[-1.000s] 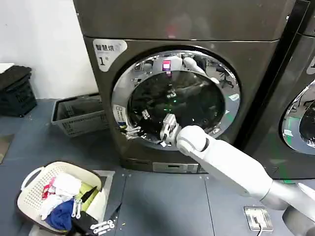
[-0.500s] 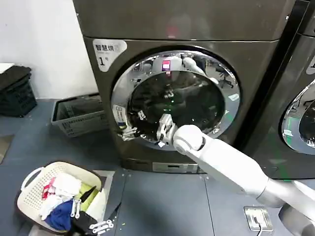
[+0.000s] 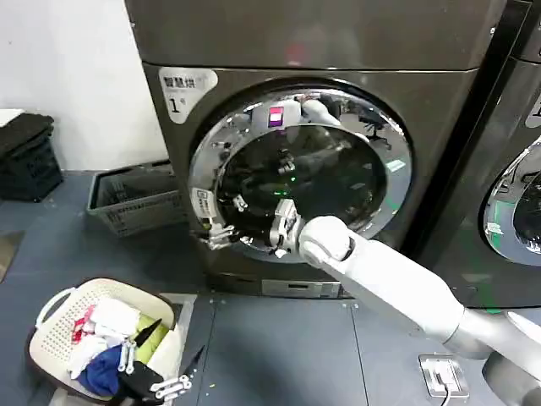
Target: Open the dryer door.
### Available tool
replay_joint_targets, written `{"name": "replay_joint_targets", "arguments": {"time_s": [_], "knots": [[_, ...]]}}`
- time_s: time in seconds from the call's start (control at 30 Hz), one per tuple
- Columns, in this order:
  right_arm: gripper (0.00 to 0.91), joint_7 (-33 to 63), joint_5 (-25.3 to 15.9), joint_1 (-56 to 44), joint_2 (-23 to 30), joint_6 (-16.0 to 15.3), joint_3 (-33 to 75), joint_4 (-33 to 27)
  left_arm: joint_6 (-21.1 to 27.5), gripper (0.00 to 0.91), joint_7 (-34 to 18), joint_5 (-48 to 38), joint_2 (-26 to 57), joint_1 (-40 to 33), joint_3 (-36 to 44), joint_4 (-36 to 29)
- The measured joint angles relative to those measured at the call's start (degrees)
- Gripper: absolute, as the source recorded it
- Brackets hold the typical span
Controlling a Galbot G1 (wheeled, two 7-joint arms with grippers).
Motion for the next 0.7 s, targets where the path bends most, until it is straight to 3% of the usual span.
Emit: {"name": "replay_joint_targets", "arguments": {"time_s": [0.7], "knots": [[0.907, -5.9, 1.5, -5.3, -8.5, -1.0, 3.1, 11.7, 1.7, 0.907, 0.6, -11.1, 5.6, -7.1, -9.1, 6.4]]}}
